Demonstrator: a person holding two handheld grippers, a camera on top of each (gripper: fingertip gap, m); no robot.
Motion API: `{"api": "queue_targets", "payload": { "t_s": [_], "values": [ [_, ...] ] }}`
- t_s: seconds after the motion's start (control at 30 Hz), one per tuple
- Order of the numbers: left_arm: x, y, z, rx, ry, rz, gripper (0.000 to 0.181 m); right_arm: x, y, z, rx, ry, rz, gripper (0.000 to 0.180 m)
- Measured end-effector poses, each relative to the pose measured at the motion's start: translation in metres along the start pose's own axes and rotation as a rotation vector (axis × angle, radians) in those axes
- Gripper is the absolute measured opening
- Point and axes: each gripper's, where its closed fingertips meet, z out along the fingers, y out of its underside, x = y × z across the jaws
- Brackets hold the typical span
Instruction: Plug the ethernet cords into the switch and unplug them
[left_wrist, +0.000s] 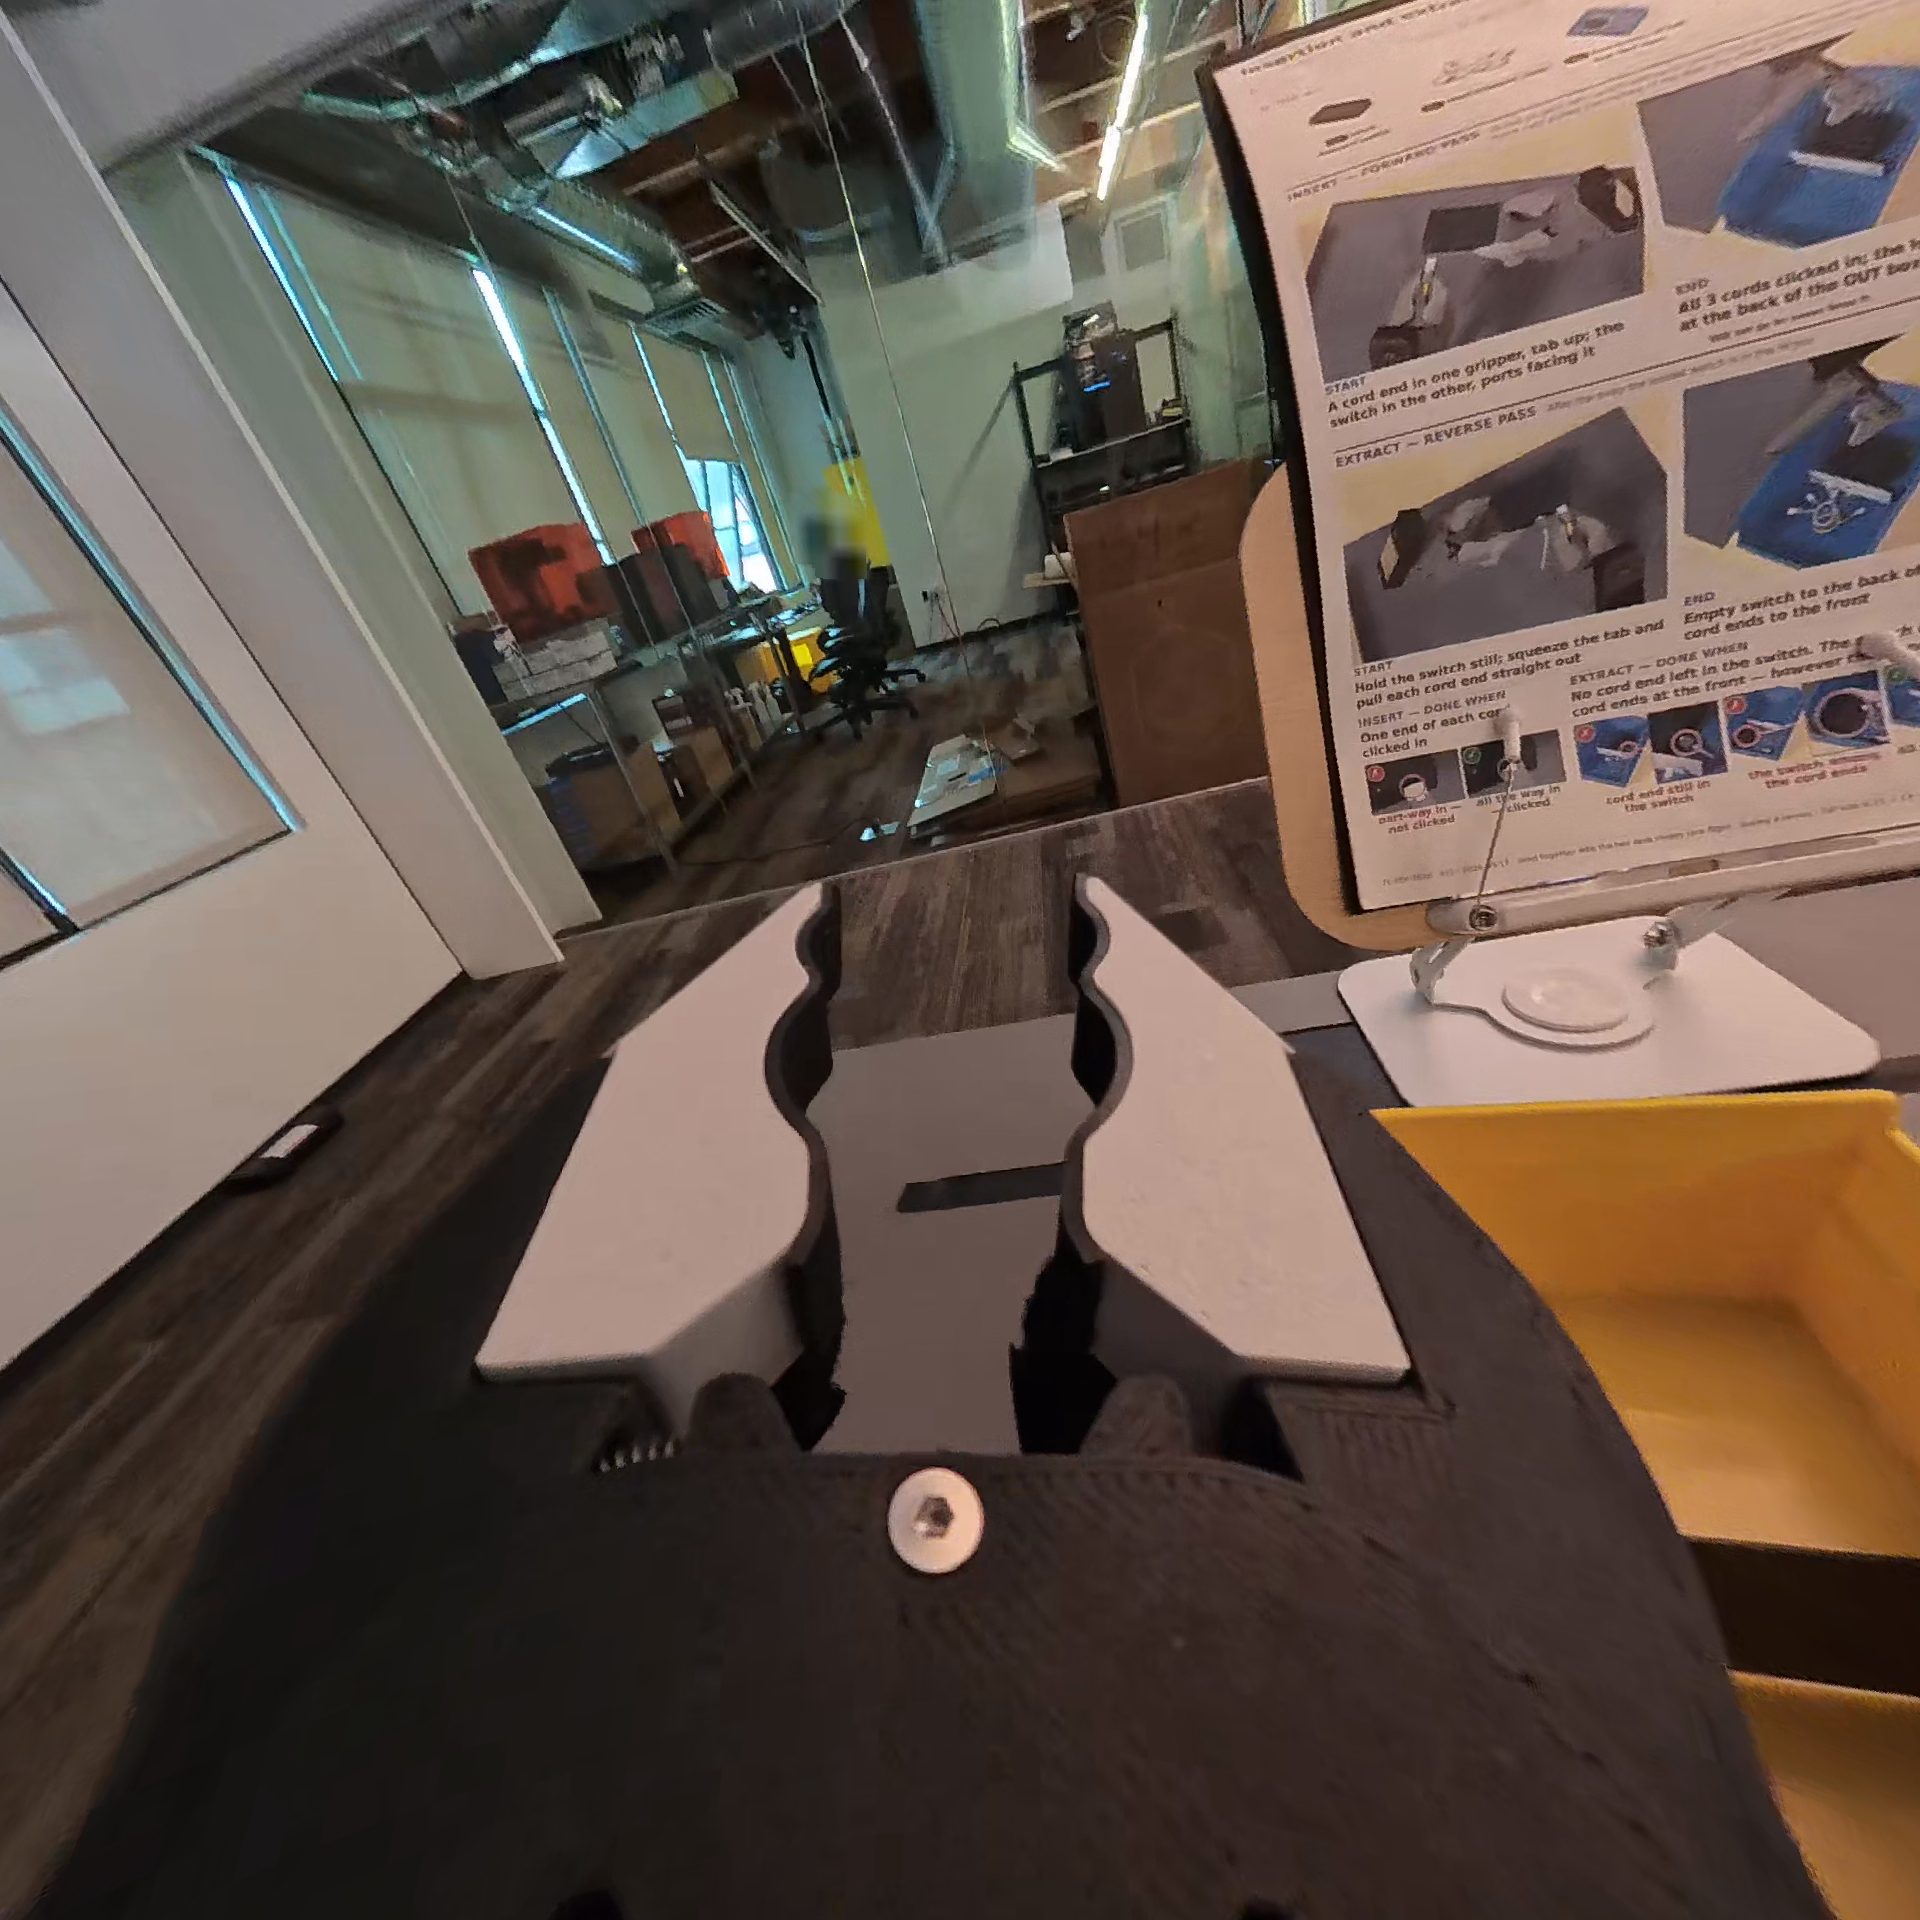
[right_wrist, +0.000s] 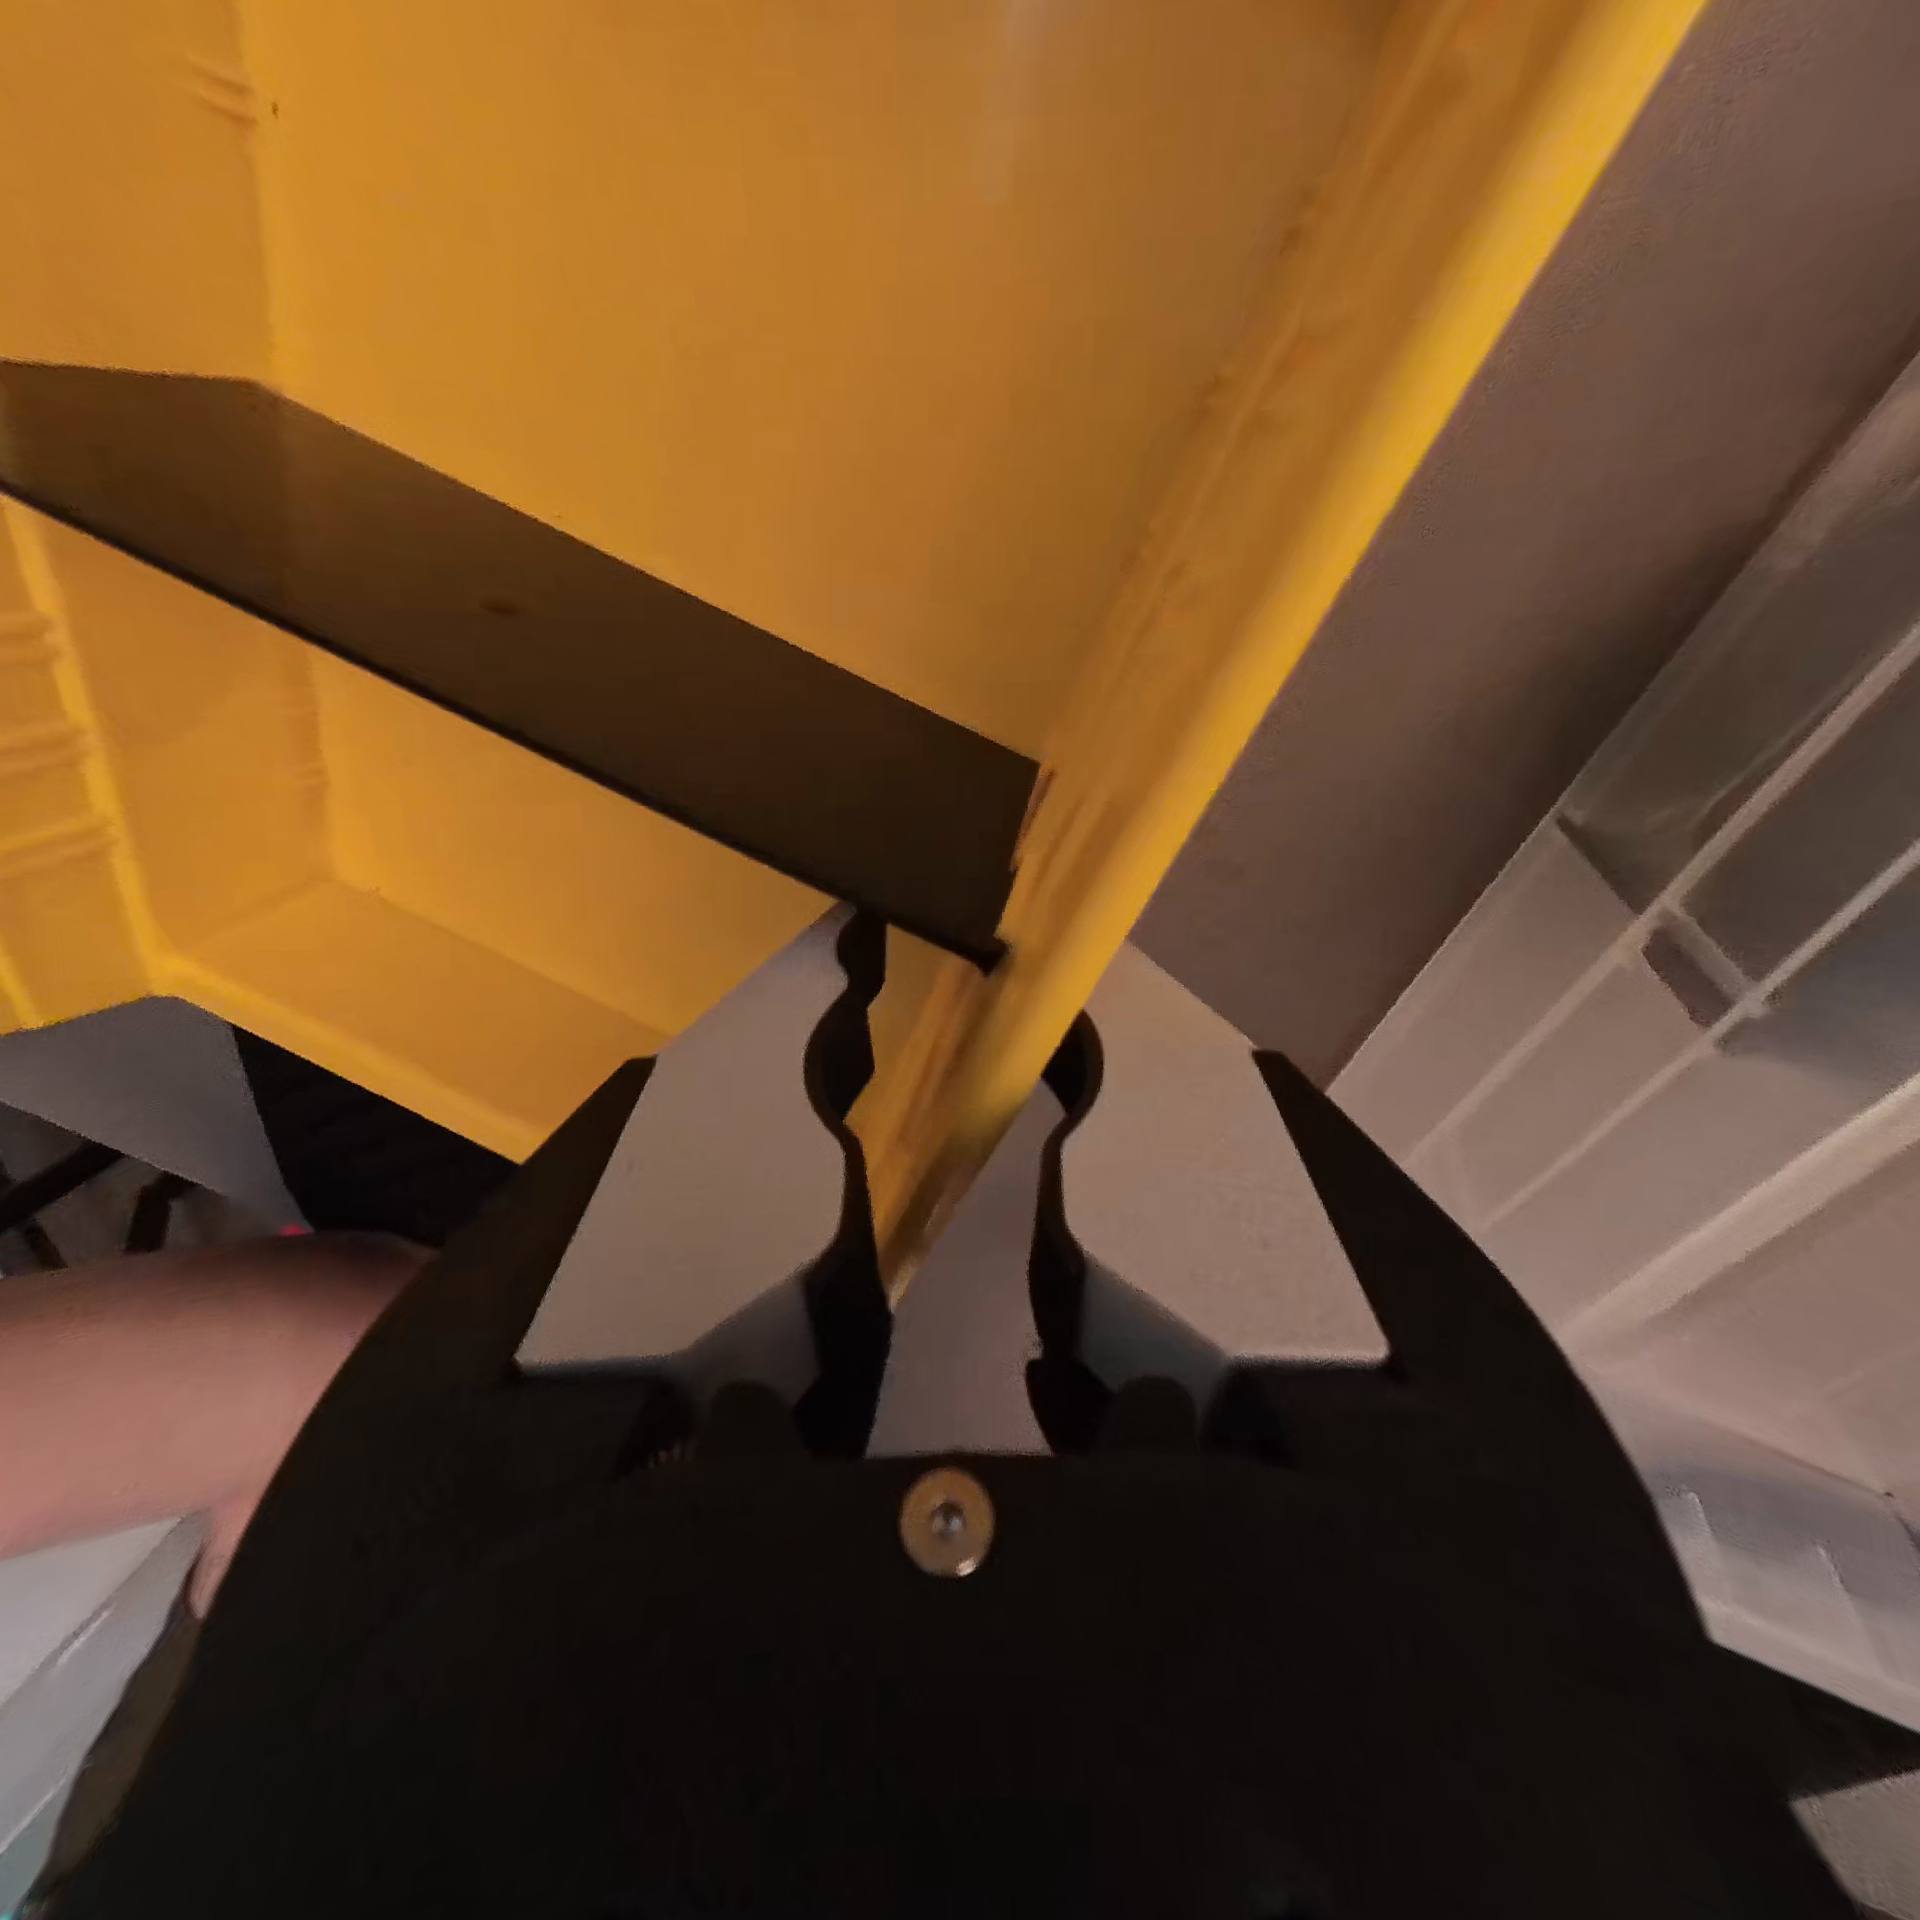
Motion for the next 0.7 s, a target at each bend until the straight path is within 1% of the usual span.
{"api": "queue_targets", "payload": {
  "t_s": [0.13, 0.2, 0.27, 0.33, 0.47, 0.5, 0.6, 0.7],
  "values": [
    [-0.001, 0.0, 0.0, 0.005, -0.02, 0.028, 0.04, -0.003, -0.02, 0.002, 0.024, -0.049, 0.048, 0.014],
    [-0.001, 0.0, 0.0, 0.004, -0.02, 0.024, 0.04, -0.005, -0.027, 0.004, 0.017, -0.067, 0.02, 0.013],
    [-0.002, 0.001, 0.0, -0.007, -0.02, 0.022, 0.04, -0.006, -0.027, 0.006, -0.029, -0.051, -0.012, 0.014],
    [-0.002, 0.004, 0.001, -0.022, -0.012, 0.021, 0.04, -0.006, -0.019, 0.013, -0.122, -0.032, -0.025, 0.014],
    [0.003, 0.007, 0.001, -0.052, 0.003, 0.032, 0.039, -0.005, -0.021, 0.015, -0.135, 0.034, -0.073, 0.003],
    [0.004, 0.006, 0.0, -0.059, 0.005, 0.027, 0.04, -0.007, -0.021, 0.015, -0.137, 0.027, -0.078, 0.003],
    [0.003, -0.003, -0.008, -0.058, 0.012, -0.026, 0.04, -0.013, -0.023, 0.009, -0.152, 0.028, -0.094, 0.003],
    [-0.001, -0.025, -0.029, -0.01, 0.034, -0.118, 0.044, -0.027, -0.027, -0.012, -0.171, -0.016, -0.128, 0.003]
  ]
}}
